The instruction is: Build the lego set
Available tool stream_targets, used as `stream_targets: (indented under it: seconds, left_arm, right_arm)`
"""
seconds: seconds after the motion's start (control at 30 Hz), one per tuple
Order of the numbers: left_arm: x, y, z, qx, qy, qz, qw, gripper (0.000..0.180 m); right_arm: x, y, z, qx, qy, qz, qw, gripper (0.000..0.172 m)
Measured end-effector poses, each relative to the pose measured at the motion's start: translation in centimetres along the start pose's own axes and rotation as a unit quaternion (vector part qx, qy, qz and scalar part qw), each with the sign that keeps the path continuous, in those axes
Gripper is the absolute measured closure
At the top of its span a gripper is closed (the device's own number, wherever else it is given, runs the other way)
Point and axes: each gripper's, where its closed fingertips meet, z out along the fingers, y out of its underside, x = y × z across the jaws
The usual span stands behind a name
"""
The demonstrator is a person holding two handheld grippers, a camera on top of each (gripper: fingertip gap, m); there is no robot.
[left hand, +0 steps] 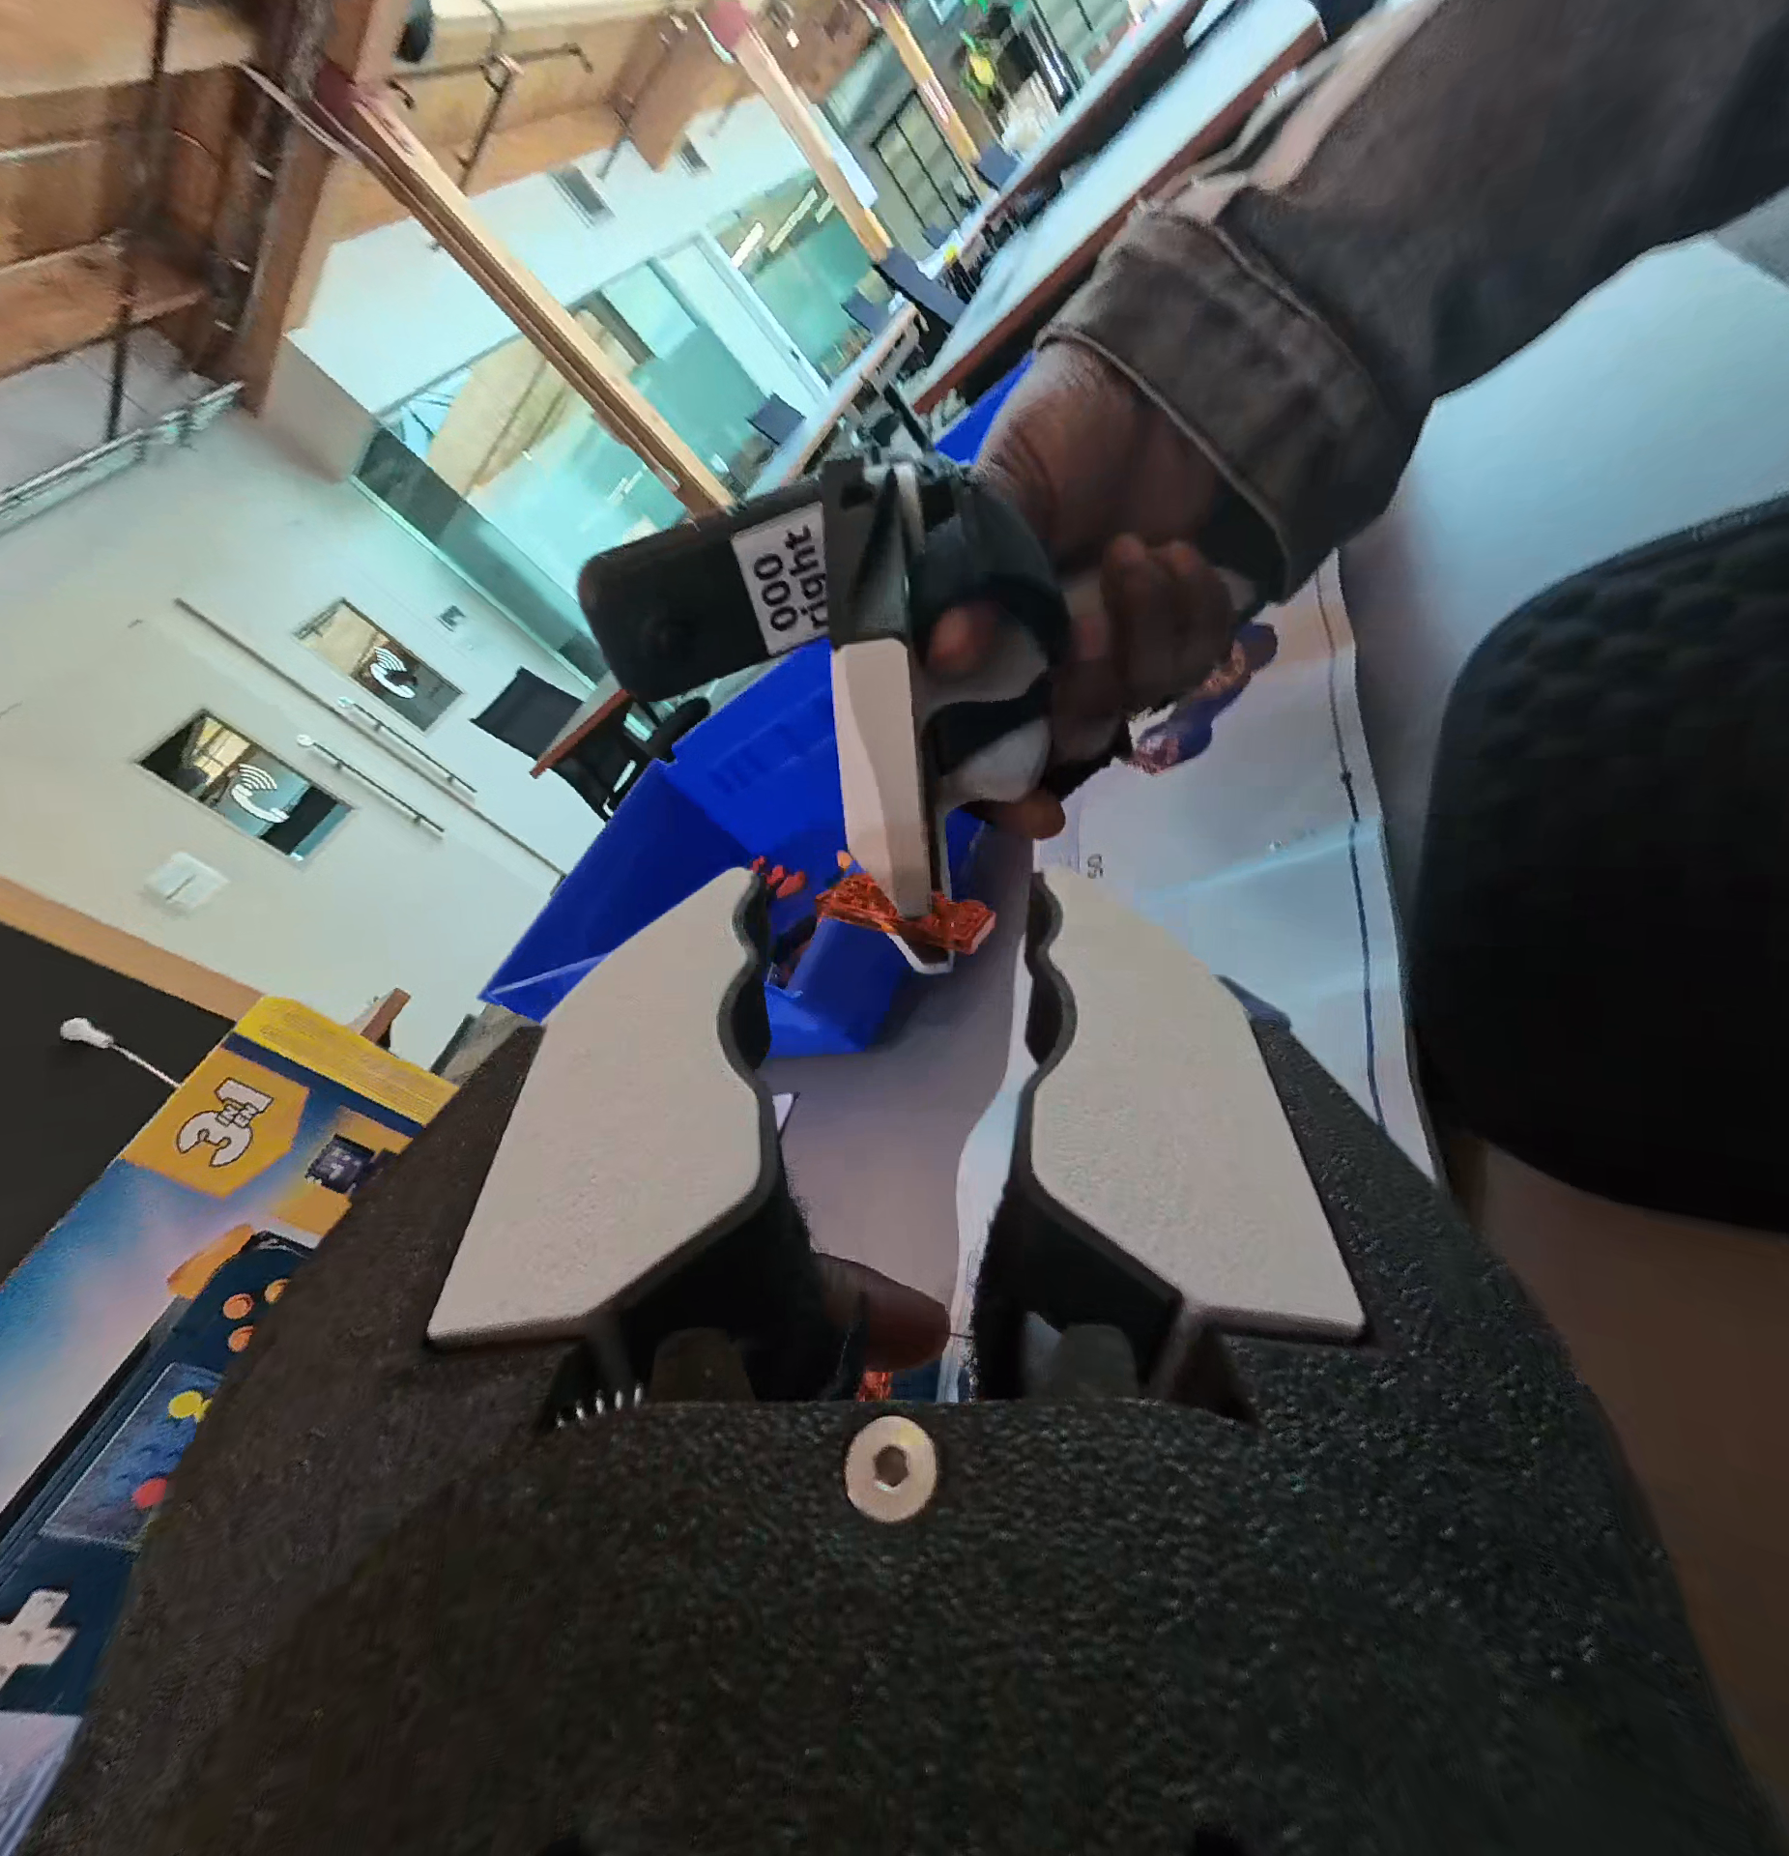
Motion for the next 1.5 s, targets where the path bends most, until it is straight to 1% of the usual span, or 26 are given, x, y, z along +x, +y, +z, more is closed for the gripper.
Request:
stream_targets:
  seconds: [0.1, 0.13, 0.17, 0.27, 0.33, 0.37, 0.4, 0.43, 0.5, 0.57, 0.67, 0.8, 0.87, 0.93, 1.1, 1.17, 1.23, 1.3, 1.37, 1.43, 1.5]
  left_arm:
    - [0.8, 0.7, 0.4, -0.026, 0.017, 0.022, 0.999, 0.134]
    - [1.0, 0.9, 0.5, -0.036, 0.022, 0.027, 0.999, 0.135]
    - [1.3, 1.1, 0.5, -0.045, 0.028, 0.033, 0.998, 0.143]
    - [1.5, 1.4, 0.4, -0.062, 0.037, 0.03, 0.997, 0.145]
    - [1.5, 1.6, 0.0, -0.069, 0.037, 0.005, 0.997, 0.145]
    - [1.3, 2.0, -0.5, -0.078, 0.033, -0.016, 0.996, 0.145]
    - [1.1, 2.6, -1.3, -0.088, 0.031, -0.041, 0.995, 0.145]
    - [1.1, 3.4, -2.1, -0.101, 0.033, -0.07, 0.992, 0.145]
    - [2.0, 5.1, -3.8, -0.134, 0.062, -0.137, 0.979, 0.145]
    - [3.4, 6.7, -5.0, -0.176, 0.096, -0.183, 0.963, 0.145]
    - [5.0, 8.6, -5.5, -0.231, 0.135, -0.203, 0.942, 0.145]
    - [6.8, 10.2, -5.2, -0.269, 0.172, -0.231, 0.919, 0.145]
    - [7.1, 10.2, -5.2, -0.266, 0.179, -0.258, 0.912, 0.145]
    - [7.1, 10.3, -5.3, -0.27, 0.18, -0.268, 0.907, 0.145]
    - [6.8, 10.5, -5.4, -0.275, 0.17, -0.257, 0.911, 0.139]
    - [6.6, 10.5, -5.5, -0.277, 0.167, -0.256, 0.911, 0.136]
    - [6.0, 10.6, -5.5, -0.278, 0.151, -0.25, 0.915, 0.132]
    - [4.7, 10.0, -5.1, -0.253, 0.113, -0.242, 0.93, 0.131]
    - [2.6, 8.6, -4.6, -0.197, 0.05, -0.233, 0.951, 0.132]
    - [0.6, 7.1, -4.6, -0.135, -0.01, -0.236, 0.962, 0.143]
    - [-1.0, 6.4, -4.8, -0.088, -0.064, -0.243, 0.964, 0.154]
  right_arm:
    - [0.1, 0.9, 0.3, -0.026, 0.005, 0.001, 1.0, 0.161]
    - [0.2, 1.1, 0.4, -0.033, 0.007, 0.0, 0.999, 0.161]
    - [0.2, 1.3, 0.5, -0.038, 0.009, -0.001, 0.999, 0.161]
    - [0.5, 1.4, 0.6, -0.043, 0.017, -0.007, 0.999, 0.161]
    - [0.5, 1.4, 0.7, -0.041, 0.027, -0.029, 0.998, 0.158]
    - [0.8, 1.3, 0.4, -0.039, 0.046, -0.05, 0.997, 0.145]
    - [1.1, 1.0, 0.0, -0.031, 0.071, -0.078, 0.994, 0.138]
    - [1.4, 0.7, -0.6, -0.015, 0.099, -0.11, 0.989, 0.136]
    - [1.8, 0.1, -1.8, 0.02, 0.144, -0.16, 0.976, 0.136]
    - [2.0, 0.1, -2.7, 0.045, 0.162, -0.176, 0.97, 0.136]
    - [2.7, 0.7, -3.2, 0.065, 0.176, -0.171, 0.967, 0.137]
    - [3.7, 2.0, -3.6, 0.046, 0.211, -0.179, 0.96, 0.14]
    - [3.8, 2.4, -3.8, 0.039, 0.225, -0.186, 0.956, 0.141]
    - [3.7, 2.5, -3.9, 0.037, 0.233, -0.192, 0.953, 0.141]
    - [3.2, 2.5, -4.8, 0.036, 0.245, -0.209, 0.946, 0.141]
    - [2.9, 2.4, -5.4, 0.038, 0.251, -0.219, 0.942, 0.141]
    - [2.5, 2.0, -6.5, 0.041, 0.263, -0.239, 0.934, 0.141]
    - [1.9, 1.0, -8.3, 0.047, 0.289, -0.266, 0.919, 0.139]
    - [1.5, -0.6, -10.8, 0.047, 0.326, -0.29, 0.898, 0.138]
    - [1.1, -2.6, -13.6, 0.034, 0.369, -0.311, 0.875, 0.138]
    - [1.1, -4.5, -15.9, -0.007, 0.405, -0.327, 0.854, 0.138]
